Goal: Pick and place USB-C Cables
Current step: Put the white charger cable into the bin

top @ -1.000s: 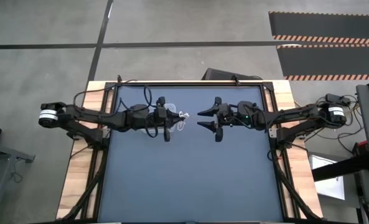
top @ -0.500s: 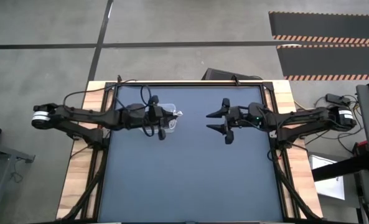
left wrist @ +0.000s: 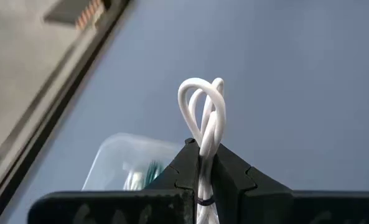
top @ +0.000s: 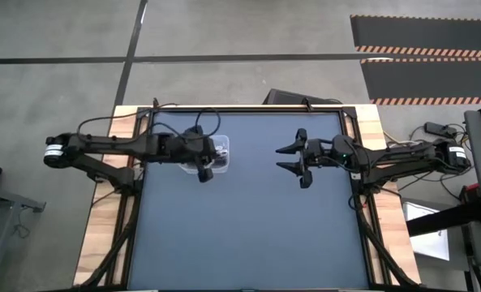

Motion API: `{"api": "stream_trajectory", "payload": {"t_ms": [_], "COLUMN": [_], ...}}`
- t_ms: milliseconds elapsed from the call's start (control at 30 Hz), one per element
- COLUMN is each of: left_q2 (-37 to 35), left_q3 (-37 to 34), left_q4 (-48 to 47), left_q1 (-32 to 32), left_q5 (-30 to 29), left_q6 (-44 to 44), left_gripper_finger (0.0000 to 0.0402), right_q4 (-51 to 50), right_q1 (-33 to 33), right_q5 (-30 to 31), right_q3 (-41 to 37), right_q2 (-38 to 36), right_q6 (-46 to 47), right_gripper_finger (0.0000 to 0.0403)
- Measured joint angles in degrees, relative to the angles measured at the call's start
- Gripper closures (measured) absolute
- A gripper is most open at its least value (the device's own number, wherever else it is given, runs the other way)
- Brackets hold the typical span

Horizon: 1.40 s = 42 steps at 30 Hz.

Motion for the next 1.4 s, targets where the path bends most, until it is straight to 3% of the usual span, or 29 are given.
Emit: {"api": "stream_trajectory", "payload": {"t_ms": [267,467,1000,1400], "left_q2": [4.8,9.6,21.9,23.4], "left_q3": [9.7,14.1,20.9,21.5], "left_q4": [-23.8,-35.3,-40.9,-39.2], "left_q1": [1.5,3.8,8.3,9.4], "left_q5": [0.3,3.7,8.0,8.1], "left_q6": [-1.4,0.4,19.1,23.1], "left_gripper_finger": [0.0393,0.0393,0.0393,0.0393], "right_q4": [0.0,0.0,0.0,-0.4], "right_q1": [0.0,0.0,0.0,0.0], "right_q5": [0.0,0.1,0.1,-0.1], "right_q3": [0.0,0.0,0.0,-0.8], "right_q2": [0.2,0.3,1.9,2.0], "right_q6": [-0.7,-1.1,-2.0,-6.2], "right_gripper_finger": [0.0211,0.0211,0.0211,0.0211]}}
